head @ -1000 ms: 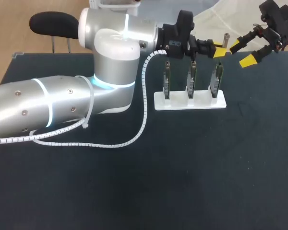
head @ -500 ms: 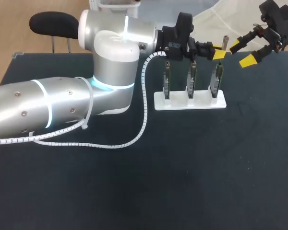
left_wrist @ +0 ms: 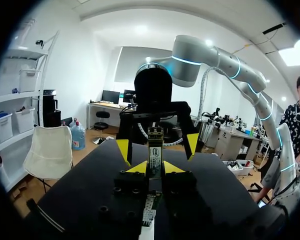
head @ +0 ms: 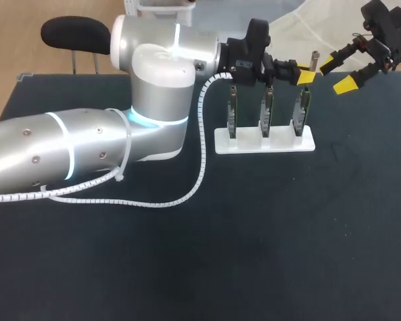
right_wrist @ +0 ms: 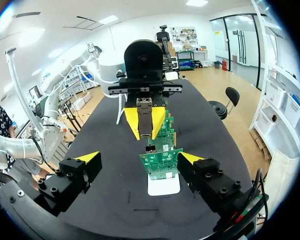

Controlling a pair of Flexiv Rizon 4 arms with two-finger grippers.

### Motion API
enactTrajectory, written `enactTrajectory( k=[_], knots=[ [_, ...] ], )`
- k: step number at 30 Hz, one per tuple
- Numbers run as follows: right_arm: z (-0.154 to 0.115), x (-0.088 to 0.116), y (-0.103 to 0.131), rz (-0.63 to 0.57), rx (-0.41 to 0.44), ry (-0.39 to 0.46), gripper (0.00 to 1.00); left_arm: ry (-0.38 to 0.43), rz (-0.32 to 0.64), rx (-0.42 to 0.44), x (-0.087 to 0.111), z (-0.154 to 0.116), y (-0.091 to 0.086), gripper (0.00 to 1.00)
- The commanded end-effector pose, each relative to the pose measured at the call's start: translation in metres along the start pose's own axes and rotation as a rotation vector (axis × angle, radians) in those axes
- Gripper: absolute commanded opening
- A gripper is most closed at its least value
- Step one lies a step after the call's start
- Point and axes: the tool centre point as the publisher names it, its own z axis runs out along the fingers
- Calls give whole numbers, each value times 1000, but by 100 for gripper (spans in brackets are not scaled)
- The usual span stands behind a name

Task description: Pick up the optical module with the left hand, and insert it into the network port with the right hand.

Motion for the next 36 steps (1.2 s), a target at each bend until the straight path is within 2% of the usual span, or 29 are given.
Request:
enactTrajectory(
  k=[1,20,26,31,36],
  knots=[
    [0,0,0,0,1,0,100,3,-1,3,0,1,2,0],
    [0,0,0,0,1,0,100,10,-3,1,0,0,2,0],
    [-22,2,-10,-28,81,-4,100,10,-3,1,0,0,2,0],
    [-35,-8,-17,-74,106,-10,100,10,-3,1,0,0,2,0],
    [-34,-23,-18,-111,107,-27,100,10,-3,1,0,0,2,0]
  ],
)
